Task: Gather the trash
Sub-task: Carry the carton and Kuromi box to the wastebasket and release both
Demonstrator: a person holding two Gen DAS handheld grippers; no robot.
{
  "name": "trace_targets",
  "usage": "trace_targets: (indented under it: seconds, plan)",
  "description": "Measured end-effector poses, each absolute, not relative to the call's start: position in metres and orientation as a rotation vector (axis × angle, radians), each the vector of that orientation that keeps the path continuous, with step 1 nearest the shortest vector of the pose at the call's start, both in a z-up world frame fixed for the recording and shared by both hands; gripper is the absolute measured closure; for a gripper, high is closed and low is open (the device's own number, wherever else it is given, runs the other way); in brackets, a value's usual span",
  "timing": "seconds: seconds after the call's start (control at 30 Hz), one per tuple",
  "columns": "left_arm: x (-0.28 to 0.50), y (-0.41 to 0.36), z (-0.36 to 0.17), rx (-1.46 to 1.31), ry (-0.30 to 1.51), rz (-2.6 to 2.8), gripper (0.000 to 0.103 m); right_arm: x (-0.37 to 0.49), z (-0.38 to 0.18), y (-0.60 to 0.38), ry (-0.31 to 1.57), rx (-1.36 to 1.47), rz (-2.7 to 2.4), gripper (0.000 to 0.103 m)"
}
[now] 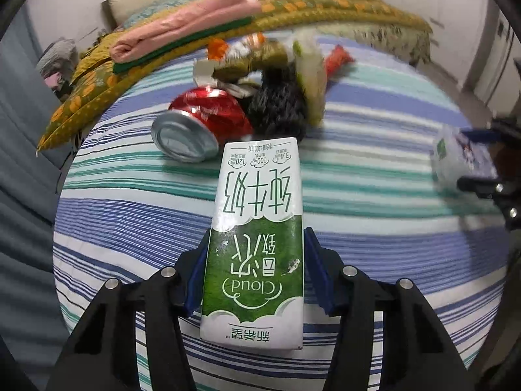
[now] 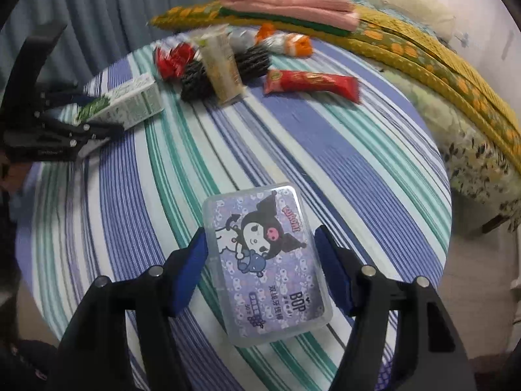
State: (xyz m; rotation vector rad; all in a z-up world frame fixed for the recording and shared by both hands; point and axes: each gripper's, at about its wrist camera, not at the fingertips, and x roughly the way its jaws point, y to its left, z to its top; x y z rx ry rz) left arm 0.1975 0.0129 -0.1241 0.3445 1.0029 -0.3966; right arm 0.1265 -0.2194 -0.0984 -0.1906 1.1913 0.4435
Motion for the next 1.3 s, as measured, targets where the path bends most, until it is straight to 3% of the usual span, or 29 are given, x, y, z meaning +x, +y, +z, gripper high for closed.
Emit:
trace_targets:
  seconds: [0.27,0.6,0.97,1.3]
  plan:
    - [0.159,-0.058,-0.1,0.272,0.918,-0.52,0.05,0.112,-0.076,-0.299,1.132,0.065,0.32,0.038]
    - [0.105,-0.224,-0.087,0.305,0.851,-0.769,0.05,0.068,-0.067,-0.44,1.074,0.243,-0.011,0.038]
    - [0.071,-0.368,-0.143,0.362,0.952,-0.924,0.05,0.021,-0.112,-0.545,1.14,0.384,-0.31,0.038]
    - [0.077,-0.408,-0.185,0.37,1.002,-0.929,0.05,0.004,-0.133,-0.585,1.141,0.543,-0.376,0.038]
